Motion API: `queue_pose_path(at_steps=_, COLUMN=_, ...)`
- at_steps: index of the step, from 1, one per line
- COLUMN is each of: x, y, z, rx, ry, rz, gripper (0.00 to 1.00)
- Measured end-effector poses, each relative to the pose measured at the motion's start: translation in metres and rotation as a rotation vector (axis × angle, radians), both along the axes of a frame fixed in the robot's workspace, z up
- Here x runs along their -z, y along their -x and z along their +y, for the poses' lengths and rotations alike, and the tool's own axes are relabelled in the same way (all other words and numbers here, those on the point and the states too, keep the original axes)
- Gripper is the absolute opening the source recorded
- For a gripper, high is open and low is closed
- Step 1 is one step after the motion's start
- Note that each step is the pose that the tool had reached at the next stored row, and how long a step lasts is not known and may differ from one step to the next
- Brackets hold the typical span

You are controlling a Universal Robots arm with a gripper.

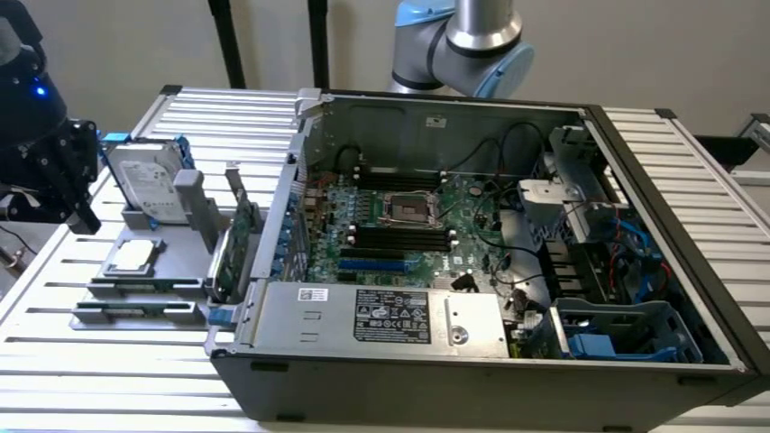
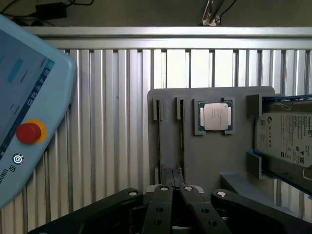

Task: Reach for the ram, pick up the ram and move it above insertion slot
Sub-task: 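Pick up the ram and move it above insertion slot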

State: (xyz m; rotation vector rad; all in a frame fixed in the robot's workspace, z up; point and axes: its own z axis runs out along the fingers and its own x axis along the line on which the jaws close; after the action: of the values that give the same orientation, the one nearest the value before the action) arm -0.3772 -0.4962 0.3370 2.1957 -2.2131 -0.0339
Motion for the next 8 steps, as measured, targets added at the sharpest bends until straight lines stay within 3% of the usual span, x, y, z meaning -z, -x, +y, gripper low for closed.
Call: queue_pose_path(at_steps=8, x=0.0000, y=0.0000, z=0.0000, rx=0.000, ry=0.0000, rz=0.0000, gripper=0.11)
